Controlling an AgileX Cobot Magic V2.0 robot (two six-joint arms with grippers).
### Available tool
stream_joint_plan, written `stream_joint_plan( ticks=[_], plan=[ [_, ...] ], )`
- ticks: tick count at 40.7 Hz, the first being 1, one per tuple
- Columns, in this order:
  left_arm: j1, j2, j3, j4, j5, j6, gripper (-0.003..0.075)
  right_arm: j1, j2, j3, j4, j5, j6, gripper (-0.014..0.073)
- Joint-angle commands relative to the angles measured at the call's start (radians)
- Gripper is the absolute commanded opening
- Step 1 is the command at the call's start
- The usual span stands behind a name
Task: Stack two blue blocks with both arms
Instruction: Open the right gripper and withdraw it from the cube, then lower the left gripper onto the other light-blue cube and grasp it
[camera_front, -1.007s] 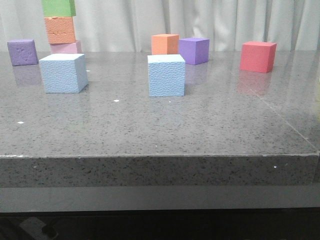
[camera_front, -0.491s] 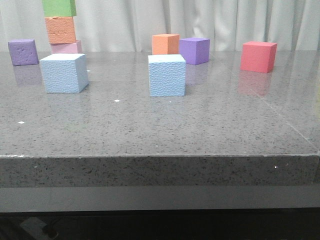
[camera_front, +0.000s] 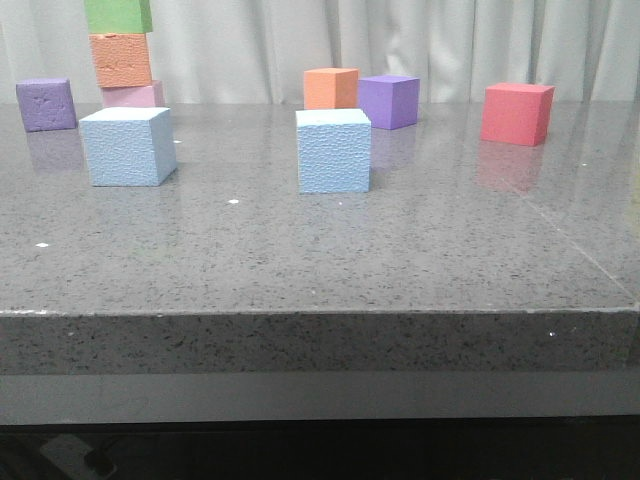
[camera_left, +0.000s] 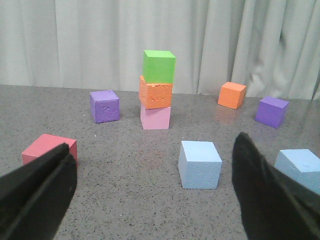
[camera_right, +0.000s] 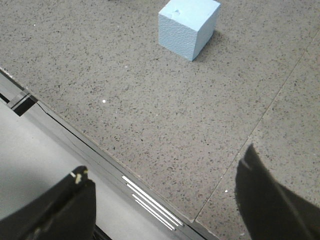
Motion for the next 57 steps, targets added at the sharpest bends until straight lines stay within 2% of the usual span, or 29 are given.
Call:
stream_joint_plan(
  ticks=[1,9,18,29,34,39,47,57],
  plan=[
    [0.001,0.018,-0.035,-0.009,-0.084,-0.01,0.0619,0.0,-0.007,-0.025,0.01,-0.054,-0.01,0.0584],
    [0.001,0.067,-0.043,-0.009,-0.083,-0.01,0.0619,0.0,-0.007,-0.025,0.01,-0.054,-0.01,0.0584],
    [-0.009,0.236,-0.18,-0.01,0.053,0.017,0.062,0.0,-0.007,-0.025,0.01,-0.054,-0.01,0.0584],
    [-0.155,0.507,-0.346,-0.007,0.087,0.079,0.062,0.0,-0.007,-0.025,0.01,-0.054,-0.01,0.0584],
    [-0.223,0.65,-0.444,0.006,0.147,0.084,0.062,0.0,-0.007,-0.025,0.01,-0.054,-0.01,0.0584],
    [-0.245,0.792,-0.565,0.012,0.233,0.084,0.062,0.0,-0.007,-0.025,0.01,-0.054,-0.01,0.0584],
    [-0.245,0.995,-0.754,0.012,0.361,-0.014,0.0619,0.0,-0.007,-0.025,0.01,-0.054,-0.01,0.0584],
    [-0.245,1.166,-0.918,0.061,0.396,-0.161,0.062,0.0,-0.007,-0.025,0.01,-0.054,-0.01,0.0584]
  ],
)
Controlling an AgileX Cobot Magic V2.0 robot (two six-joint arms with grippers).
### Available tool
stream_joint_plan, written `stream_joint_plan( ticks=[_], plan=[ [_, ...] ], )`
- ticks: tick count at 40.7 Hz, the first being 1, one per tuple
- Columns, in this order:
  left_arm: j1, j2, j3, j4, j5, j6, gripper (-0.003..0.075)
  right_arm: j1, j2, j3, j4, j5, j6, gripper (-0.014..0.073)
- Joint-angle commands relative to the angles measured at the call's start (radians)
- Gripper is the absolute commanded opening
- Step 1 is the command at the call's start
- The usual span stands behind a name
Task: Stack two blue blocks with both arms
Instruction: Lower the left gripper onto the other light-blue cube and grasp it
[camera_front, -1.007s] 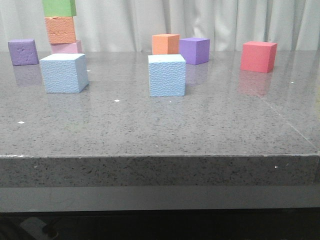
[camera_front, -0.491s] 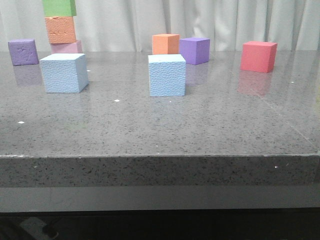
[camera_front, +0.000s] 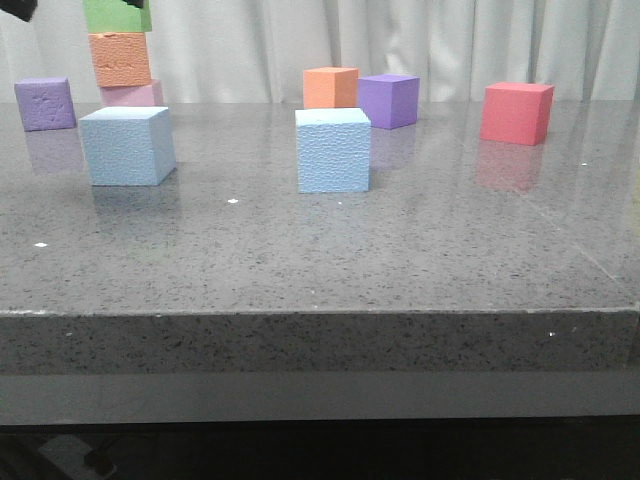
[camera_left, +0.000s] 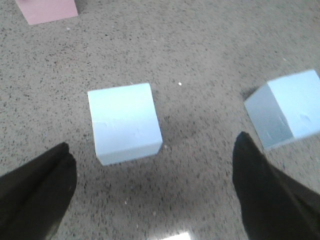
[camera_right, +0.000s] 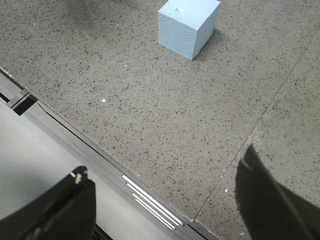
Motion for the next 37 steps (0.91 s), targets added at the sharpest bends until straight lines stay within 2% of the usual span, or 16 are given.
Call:
stream_joint_plan(
  ticks=[1,16,37],
  plan=[
    [-0.006,0.029,-0.094,0.032,-0.015,-0.065,0.062,0.0,-0.007,-0.025,0.009,-0.056,-0.01,0.0584],
    [-0.006,0.226,-0.206,0.139,0.032,-0.163,0.062,0.0,-0.007,-0.025,0.009,-0.056,-0.01,0.0584],
    [-0.002,0.348,-0.213,0.14,0.008,-0.182,0.0619,0.0,-0.007,-0.025,0.009,-0.056,-0.01,0.0584]
  ],
)
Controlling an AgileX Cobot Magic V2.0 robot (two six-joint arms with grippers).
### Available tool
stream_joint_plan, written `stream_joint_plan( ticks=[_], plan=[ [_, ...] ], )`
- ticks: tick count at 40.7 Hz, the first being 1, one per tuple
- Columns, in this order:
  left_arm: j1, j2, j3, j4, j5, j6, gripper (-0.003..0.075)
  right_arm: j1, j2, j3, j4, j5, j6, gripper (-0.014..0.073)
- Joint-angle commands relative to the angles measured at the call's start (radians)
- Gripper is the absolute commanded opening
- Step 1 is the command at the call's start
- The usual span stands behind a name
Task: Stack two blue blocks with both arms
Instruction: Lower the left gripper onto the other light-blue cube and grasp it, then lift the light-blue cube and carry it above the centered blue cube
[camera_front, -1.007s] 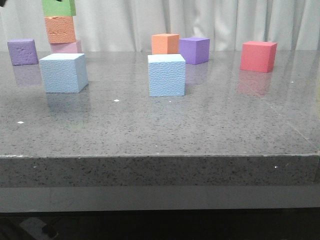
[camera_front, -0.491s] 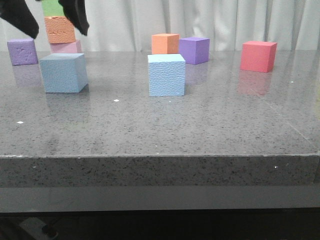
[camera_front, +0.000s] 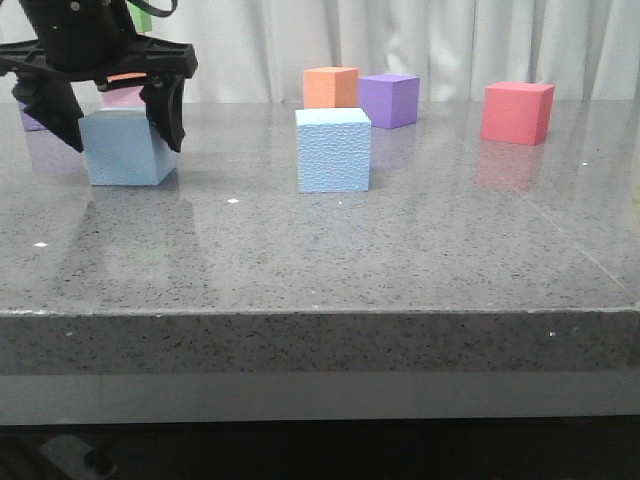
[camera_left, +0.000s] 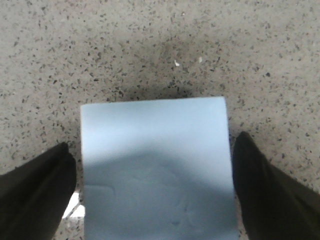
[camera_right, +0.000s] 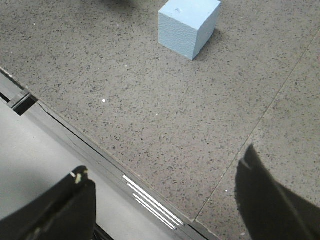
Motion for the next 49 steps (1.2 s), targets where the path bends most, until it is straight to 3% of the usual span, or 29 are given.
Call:
stream_joint_plan(
  ticks=[1,5,15,24,30,43,49],
  plan=[
    [-0.002,-0.046,-0.033,0.006,-0.054,-0.012,0.0619,0.0,-0.007,-0.025,0.007,-0.056,-0.01,0.0584],
    [-0.002,-0.046,-0.033,0.006,-0.054,-0.012,0.0615,0.0,-0.007,-0.025,0.007,-0.056,-0.01,0.0584],
    [-0.002,-0.046,-0.036,0.002,-0.043,-0.012,0.0468,0.0,-0.007,-0.025,0.007,-0.056,-0.01,0.0584],
    [-0.002,-0.046,-0.119,-0.034,0.029,0.112,0.045,0.0,-0.007,-0.025,0.007,-0.056,-0.01,0.0584],
    [-0.002,-0.046,-0.228,-0.205,0.1,0.376,0.045,0.0,-0.007,-0.025,0.007,-0.056,-0.01,0.0584],
    [-0.013,-0.046,-0.41,-0.737,0.302,1.163,0.044,0.0,-0.007,-0.025,0.007,-0.056,-0.01,0.0584],
    [-0.071,-0.044,-0.443,-0.726,0.273,1.228,0.044,0.0,-0.007,-0.025,0.007,-0.056,-0.01,0.0584]
  ],
)
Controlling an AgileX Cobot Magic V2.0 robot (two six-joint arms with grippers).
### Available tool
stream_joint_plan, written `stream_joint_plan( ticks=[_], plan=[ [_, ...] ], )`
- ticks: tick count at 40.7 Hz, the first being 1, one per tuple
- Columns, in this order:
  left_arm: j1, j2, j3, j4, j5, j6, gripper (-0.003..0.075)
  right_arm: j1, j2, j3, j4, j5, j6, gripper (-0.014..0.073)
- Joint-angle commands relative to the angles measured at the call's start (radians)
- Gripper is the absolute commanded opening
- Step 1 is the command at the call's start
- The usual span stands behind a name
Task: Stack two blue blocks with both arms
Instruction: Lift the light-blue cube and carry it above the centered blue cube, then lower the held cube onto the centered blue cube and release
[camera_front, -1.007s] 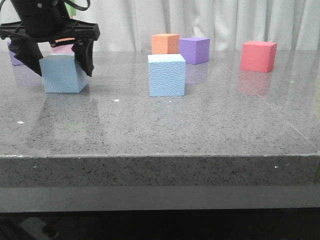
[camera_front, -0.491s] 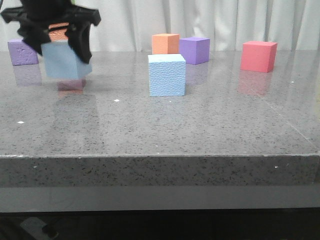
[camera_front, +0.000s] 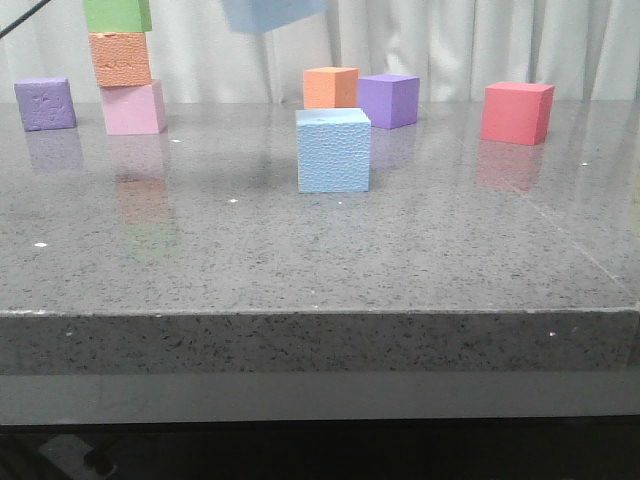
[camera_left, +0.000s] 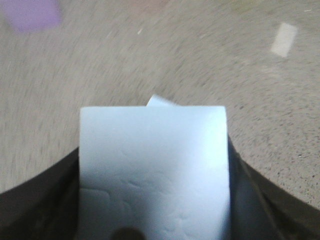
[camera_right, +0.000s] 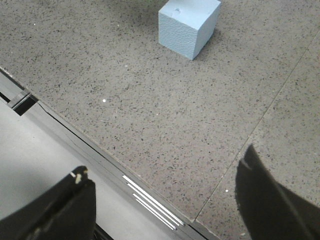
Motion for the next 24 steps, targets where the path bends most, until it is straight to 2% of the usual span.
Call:
stream_joint_plan(
  ticks=[1,7,13,24],
  plan=[
    [-0.047,-0.044,-0.054,-0.034,-0.039,0.056,0.044,0.0,-0.007,-0.025,0.007,-0.056,-0.01,0.0584],
    [-0.131,-0.029,-0.098,0.116,-0.041,0.056,0.044,0.0,-0.007,-0.025,0.007,-0.056,-0.01,0.0584],
    [-0.175,0.001,-0.131,0.205,-0.005,0.068,0.044,0.0,-0.007,-0.025,0.007,-0.055,-0.01,0.0584],
    [-0.182,0.048,-0.132,0.222,-0.016,0.14,0.0442,0.0,-0.007,-0.025,0.007,-0.053,-0.01,0.0584]
  ],
)
